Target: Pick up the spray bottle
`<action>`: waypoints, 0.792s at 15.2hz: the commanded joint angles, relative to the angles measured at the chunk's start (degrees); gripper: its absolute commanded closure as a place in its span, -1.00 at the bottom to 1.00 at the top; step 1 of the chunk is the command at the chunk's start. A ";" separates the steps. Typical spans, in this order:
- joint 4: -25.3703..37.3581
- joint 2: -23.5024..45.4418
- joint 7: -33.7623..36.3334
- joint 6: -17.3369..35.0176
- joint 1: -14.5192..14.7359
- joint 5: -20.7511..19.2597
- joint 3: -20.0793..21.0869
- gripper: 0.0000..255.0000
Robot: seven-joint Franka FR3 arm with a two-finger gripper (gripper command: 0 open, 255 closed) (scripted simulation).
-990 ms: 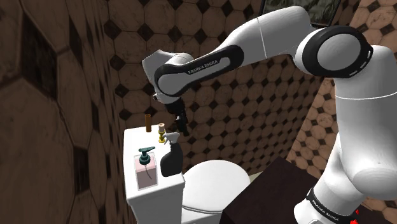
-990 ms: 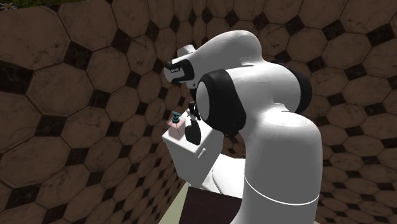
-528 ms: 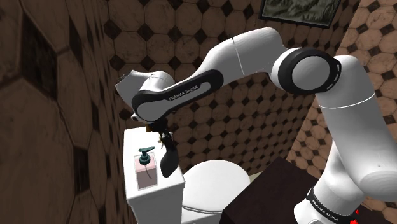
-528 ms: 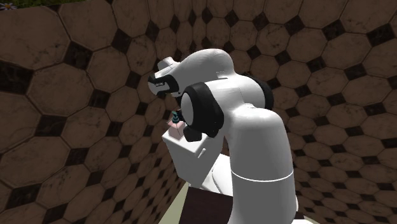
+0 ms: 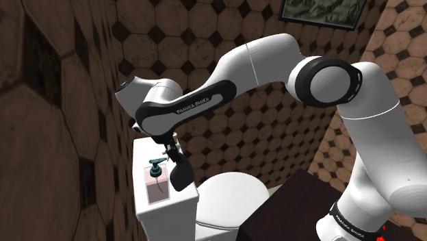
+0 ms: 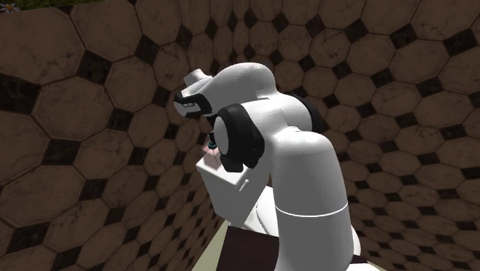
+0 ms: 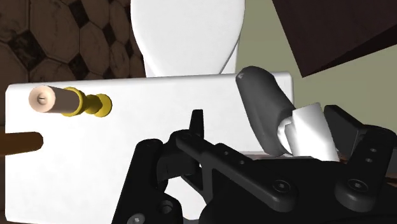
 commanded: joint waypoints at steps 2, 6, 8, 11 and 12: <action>-0.49 6.02 0.57 0.43 0.54 0.10 -0.55 -1.00; -1.47 5.77 1.51 1.01 0.99 0.30 -0.31 1.00; -6.17 3.46 2.74 3.10 0.75 0.38 0.03 1.00; -5.83 4.53 3.51 3.53 1.37 0.32 0.15 1.00; -7.42 4.44 3.55 5.10 0.85 0.14 0.01 1.00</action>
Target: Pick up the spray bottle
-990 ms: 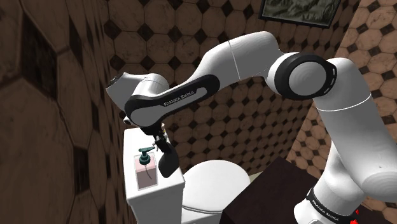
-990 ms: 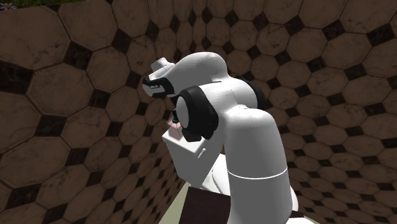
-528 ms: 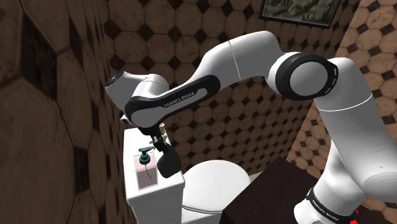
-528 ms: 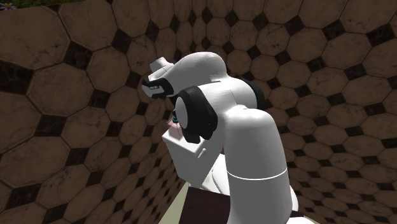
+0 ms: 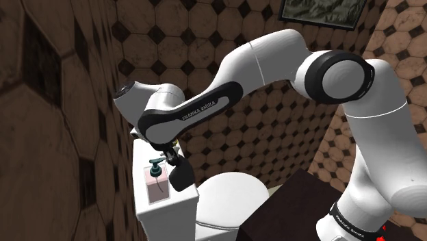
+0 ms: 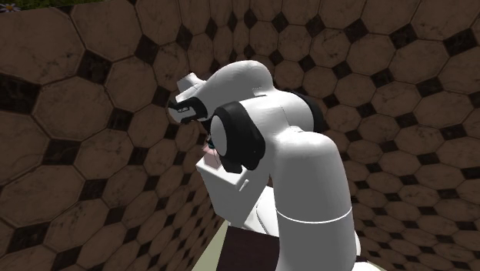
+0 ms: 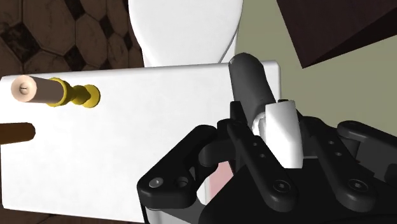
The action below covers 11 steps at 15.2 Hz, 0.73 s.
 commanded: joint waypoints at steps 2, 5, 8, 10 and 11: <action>5.67 8.60 -3.56 -4.39 -0.53 0.32 -1.37 1.00; 5.93 7.34 -4.09 -5.77 -0.43 0.68 -1.42 1.00; 6.34 6.18 -4.61 -7.22 -0.36 0.98 -1.39 1.00; 6.69 5.45 -4.94 -8.23 -0.34 1.13 -1.32 1.00; 6.89 5.11 -5.10 -8.75 -0.35 1.19 -1.27 1.00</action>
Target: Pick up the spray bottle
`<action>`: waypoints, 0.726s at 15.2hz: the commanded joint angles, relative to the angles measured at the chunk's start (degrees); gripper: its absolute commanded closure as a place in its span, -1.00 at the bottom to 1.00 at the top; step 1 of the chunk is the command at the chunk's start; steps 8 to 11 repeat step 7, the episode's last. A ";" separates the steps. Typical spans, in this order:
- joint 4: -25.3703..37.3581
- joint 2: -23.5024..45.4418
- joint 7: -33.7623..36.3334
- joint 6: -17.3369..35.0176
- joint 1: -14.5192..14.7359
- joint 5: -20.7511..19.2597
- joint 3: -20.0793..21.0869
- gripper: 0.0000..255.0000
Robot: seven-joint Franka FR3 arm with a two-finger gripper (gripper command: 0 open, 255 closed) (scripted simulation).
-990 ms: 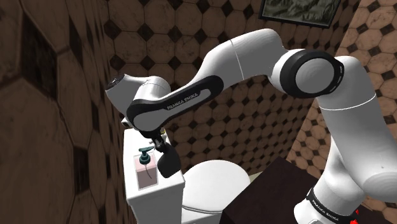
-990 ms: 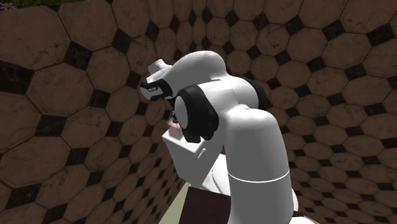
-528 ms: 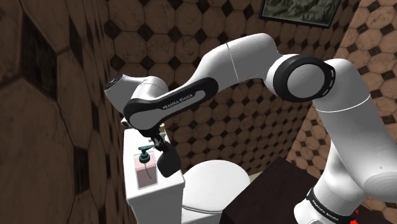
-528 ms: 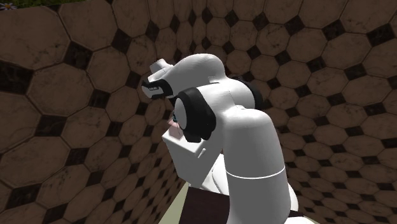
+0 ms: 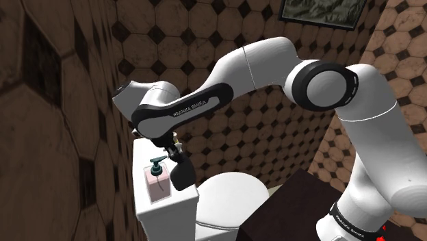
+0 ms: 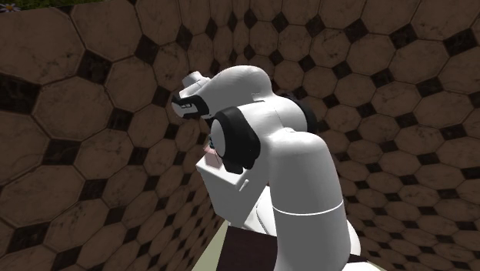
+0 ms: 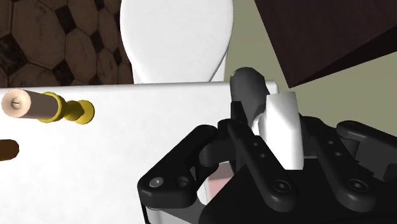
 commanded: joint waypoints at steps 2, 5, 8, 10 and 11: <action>-0.68 -0.27 -0.48 -1.62 -0.25 0.20 -0.13 1.00; 0.13 -1.19 -1.00 -3.24 -0.20 0.38 -0.04 1.00; 0.17 -1.24 -1.03 -3.32 -0.20 0.39 -0.04 1.00; 0.17 -1.24 -1.03 -3.32 -0.20 0.39 -0.04 1.00; 0.17 -1.24 -1.03 -3.32 -0.20 0.39 -0.04 1.00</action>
